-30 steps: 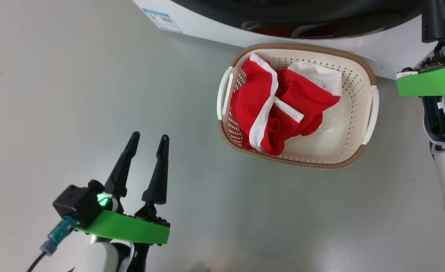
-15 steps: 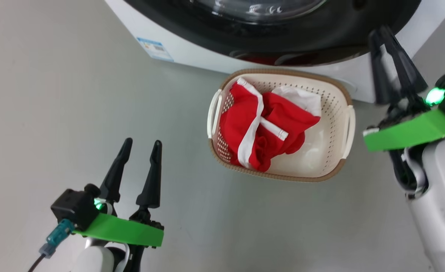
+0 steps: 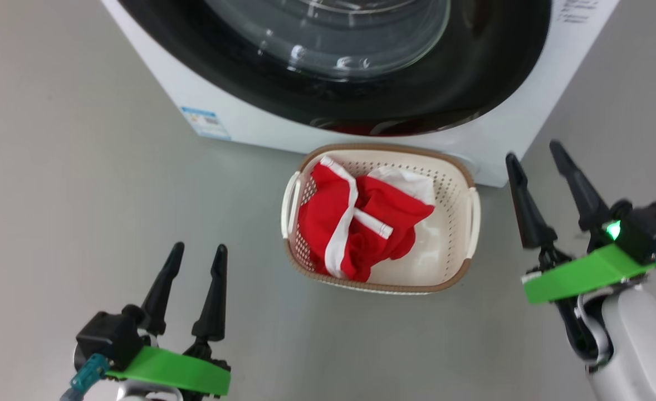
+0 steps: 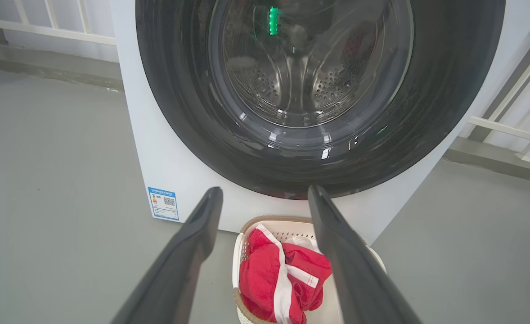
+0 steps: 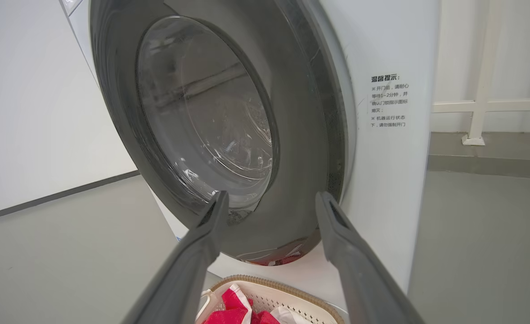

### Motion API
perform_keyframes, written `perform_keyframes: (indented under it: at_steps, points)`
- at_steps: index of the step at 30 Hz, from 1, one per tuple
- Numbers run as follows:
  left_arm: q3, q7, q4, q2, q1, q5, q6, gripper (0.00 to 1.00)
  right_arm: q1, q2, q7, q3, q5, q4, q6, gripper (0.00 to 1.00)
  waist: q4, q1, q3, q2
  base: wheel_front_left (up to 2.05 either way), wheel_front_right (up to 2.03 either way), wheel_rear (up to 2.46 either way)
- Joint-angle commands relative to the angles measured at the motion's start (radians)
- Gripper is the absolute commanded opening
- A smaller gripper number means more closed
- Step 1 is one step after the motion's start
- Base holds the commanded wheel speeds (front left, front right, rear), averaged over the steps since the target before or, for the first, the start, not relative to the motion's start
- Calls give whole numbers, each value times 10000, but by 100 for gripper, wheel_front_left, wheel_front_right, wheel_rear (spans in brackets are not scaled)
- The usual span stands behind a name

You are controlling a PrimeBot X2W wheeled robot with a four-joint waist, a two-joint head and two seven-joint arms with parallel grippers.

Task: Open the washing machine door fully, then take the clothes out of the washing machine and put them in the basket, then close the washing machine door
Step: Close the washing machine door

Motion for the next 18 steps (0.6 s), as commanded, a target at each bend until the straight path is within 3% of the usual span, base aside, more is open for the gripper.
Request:
perform_keyframes:
  at_steps: [1,18]
  points:
    - [353,-122,-168,329,179,73,-52,100,413,125,-53,96,17,-308,-11,100,-425,0,-490,0,0,0,0]
    - [114,-122,-328,1063,767,-277,-52,100,2469,387,-53,-576,17,-550,-11,100,-1466,0,-1475,0,0,0,0]
